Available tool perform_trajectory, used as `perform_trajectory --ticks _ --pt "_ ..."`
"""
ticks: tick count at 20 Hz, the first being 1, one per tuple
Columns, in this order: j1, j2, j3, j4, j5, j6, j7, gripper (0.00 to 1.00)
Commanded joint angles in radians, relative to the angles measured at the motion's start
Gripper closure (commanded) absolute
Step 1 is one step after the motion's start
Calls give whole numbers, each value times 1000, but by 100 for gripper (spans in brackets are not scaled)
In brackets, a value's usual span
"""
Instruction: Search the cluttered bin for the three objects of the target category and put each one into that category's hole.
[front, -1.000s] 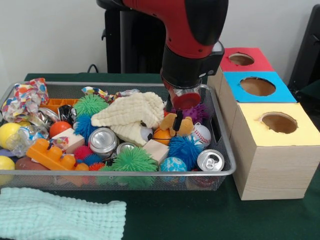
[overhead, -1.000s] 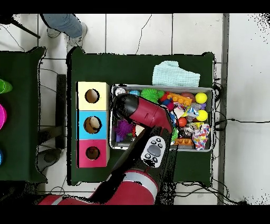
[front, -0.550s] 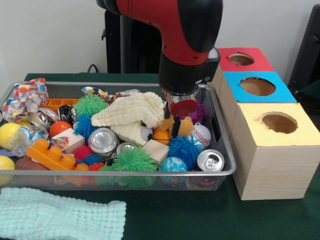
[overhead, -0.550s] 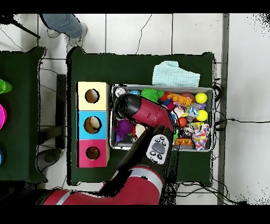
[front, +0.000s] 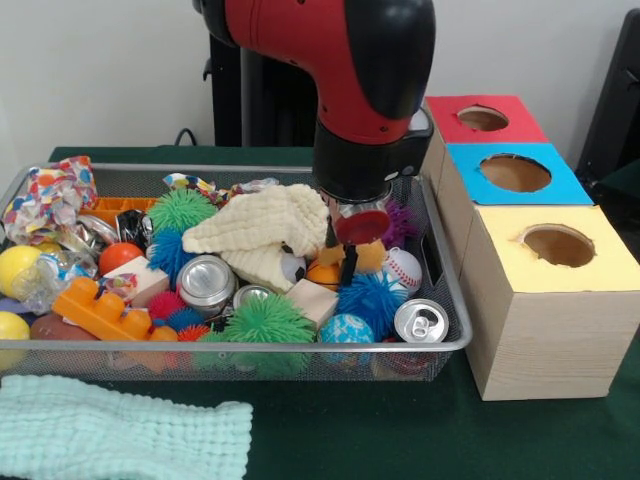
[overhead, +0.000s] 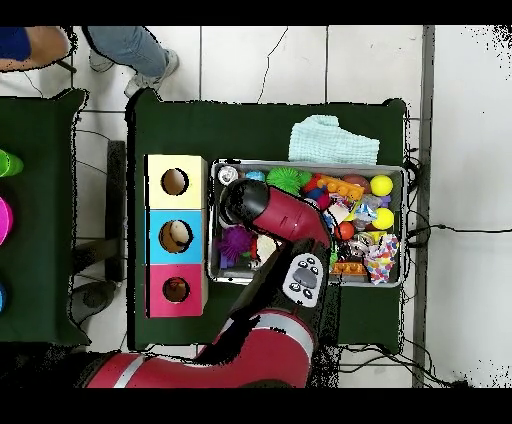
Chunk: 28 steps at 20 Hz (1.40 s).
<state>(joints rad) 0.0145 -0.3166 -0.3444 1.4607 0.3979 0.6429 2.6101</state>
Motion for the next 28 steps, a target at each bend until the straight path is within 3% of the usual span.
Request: perform_trajectory --ticks 1,11,15,16,28 --pt "12 0 134 109 -37 3 25 0" --pt "39 -102 117 170 -18 103 53 0" --pt "18 -96 137 168 -23 87 19 0" --pt "12 -90 141 158 -29 94 13 100" --pt "4 -29 144 87 -50 47 12 100"
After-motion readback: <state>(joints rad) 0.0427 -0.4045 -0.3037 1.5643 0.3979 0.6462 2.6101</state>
